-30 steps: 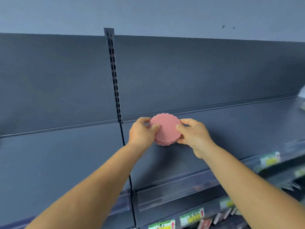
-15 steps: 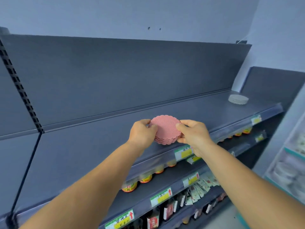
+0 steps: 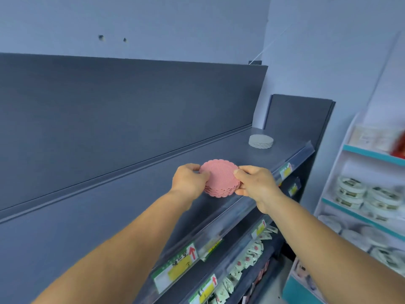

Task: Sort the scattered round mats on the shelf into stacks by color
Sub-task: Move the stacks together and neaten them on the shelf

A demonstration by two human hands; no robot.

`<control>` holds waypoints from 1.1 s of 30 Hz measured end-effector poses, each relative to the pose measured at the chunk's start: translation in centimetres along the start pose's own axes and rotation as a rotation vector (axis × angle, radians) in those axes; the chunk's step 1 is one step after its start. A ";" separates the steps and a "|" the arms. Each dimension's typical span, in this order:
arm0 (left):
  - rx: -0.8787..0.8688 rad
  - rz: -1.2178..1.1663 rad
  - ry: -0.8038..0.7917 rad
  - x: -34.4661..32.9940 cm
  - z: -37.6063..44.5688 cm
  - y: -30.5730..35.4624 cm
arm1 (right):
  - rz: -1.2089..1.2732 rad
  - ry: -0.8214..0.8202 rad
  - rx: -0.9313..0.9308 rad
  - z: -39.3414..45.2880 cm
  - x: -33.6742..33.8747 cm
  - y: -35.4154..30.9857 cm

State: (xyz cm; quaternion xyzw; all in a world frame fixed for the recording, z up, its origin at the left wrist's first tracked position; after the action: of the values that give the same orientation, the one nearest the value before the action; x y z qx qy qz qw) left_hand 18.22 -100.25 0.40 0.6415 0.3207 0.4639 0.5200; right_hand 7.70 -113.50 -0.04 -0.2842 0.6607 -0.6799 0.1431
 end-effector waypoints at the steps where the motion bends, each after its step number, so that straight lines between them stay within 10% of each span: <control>1: -0.001 0.005 -0.012 -1.1 1.0 0.4 | 0.003 0.008 -0.011 1.2 0.4 -0.1; 33: 0.095 0.245 0.240 -21.2 19.9 3.3 | -0.313 -0.119 0.095 27.4 5.0 2.1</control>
State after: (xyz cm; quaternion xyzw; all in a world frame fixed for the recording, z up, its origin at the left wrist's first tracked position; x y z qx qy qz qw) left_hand 28.74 -127.40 -2.50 0.6397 0.3215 0.5812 0.3868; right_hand 19.12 -138.96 -2.11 -0.4162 0.5660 -0.7063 0.0873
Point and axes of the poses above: each hand's wrist, its own z-axis towards the middle knuckle, its own x-axis out of the back of the hand, y = z × x, the point moved 3 cm from there along z, towards the middle knuckle, and after that the axes turned 7 degrees about y, right-handed, at the moved point
